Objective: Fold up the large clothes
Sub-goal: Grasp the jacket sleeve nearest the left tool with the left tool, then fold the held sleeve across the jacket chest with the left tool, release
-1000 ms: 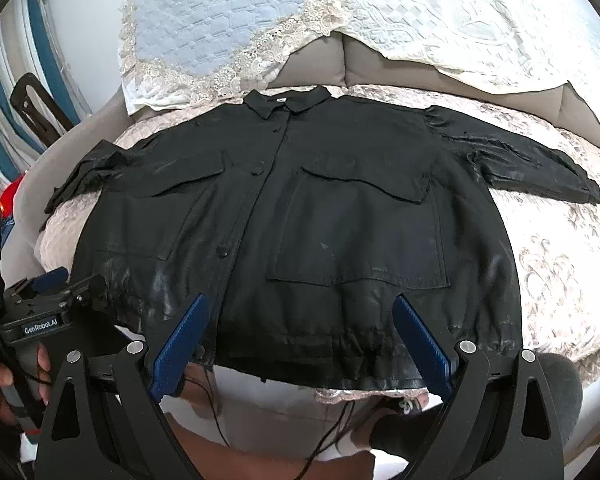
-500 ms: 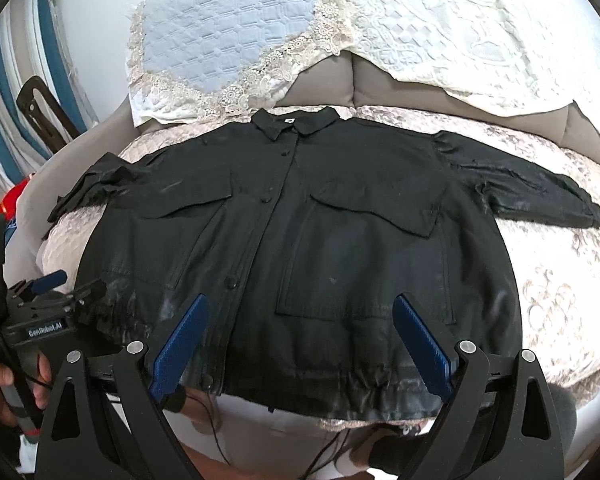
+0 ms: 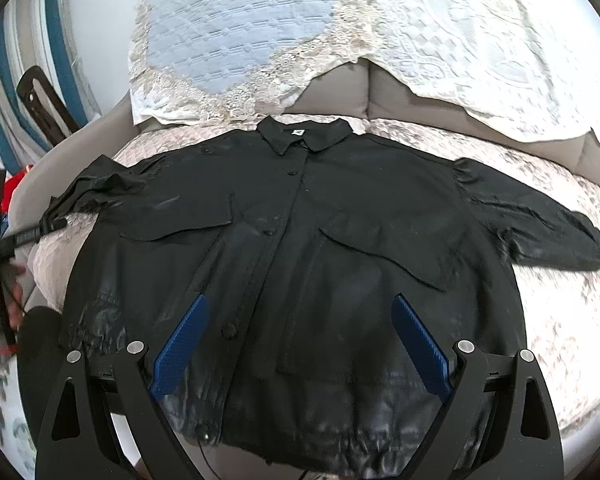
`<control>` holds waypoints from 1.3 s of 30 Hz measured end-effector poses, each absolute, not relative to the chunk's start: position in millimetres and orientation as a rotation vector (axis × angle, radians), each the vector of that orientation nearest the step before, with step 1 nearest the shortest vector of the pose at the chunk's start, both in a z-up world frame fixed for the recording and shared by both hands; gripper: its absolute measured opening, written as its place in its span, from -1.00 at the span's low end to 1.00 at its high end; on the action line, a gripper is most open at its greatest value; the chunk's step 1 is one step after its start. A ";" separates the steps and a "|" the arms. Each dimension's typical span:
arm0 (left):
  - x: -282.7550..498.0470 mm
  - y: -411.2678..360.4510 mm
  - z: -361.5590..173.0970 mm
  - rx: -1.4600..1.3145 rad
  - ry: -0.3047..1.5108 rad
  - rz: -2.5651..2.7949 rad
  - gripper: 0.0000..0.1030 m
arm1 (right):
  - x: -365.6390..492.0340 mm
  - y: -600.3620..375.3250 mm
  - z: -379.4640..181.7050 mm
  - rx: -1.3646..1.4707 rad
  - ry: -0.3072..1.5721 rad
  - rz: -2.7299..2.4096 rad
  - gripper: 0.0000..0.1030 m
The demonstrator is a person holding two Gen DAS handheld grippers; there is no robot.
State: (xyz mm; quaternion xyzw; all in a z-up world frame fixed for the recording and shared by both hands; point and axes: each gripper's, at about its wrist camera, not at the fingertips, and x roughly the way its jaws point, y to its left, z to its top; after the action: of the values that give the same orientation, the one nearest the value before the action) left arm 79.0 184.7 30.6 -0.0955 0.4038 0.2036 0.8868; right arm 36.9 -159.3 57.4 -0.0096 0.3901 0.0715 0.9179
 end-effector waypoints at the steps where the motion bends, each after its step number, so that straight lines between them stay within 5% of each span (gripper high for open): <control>1: 82.9 203.3 30.7 -0.227 0.831 0.451 0.93 | 40.9 -156.5 57.5 -0.028 0.803 0.152 0.80; 15: 126.6 380.7 -39.5 -0.646 0.837 0.660 0.83 | 82.7 -141.3 34.4 -0.061 0.877 0.153 0.80; 21: 155.6 386.0 -50.7 -0.618 0.856 0.697 0.05 | 97.3 -137.2 28.1 -0.070 0.891 0.151 0.80; 24: 166.4 383.1 -47.3 -0.601 0.845 0.675 -0.77 | 99.8 -136.7 27.2 -0.069 0.891 0.153 0.80; 25: 168.2 380.8 -42.9 -0.585 0.849 0.692 -0.87 | 99.3 -137.5 27.5 -0.066 0.889 0.156 0.80; 39: 193.1 177.4 120.2 -0.238 0.551 0.227 -0.92 | 84.0 -165.6 32.1 -0.005 0.856 0.136 0.80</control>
State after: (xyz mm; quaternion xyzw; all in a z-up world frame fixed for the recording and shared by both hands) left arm 193.1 177.4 120.2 -0.1170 0.2707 0.1118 0.9490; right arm 84.0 -165.6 32.1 -0.0024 0.4149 0.0659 0.9075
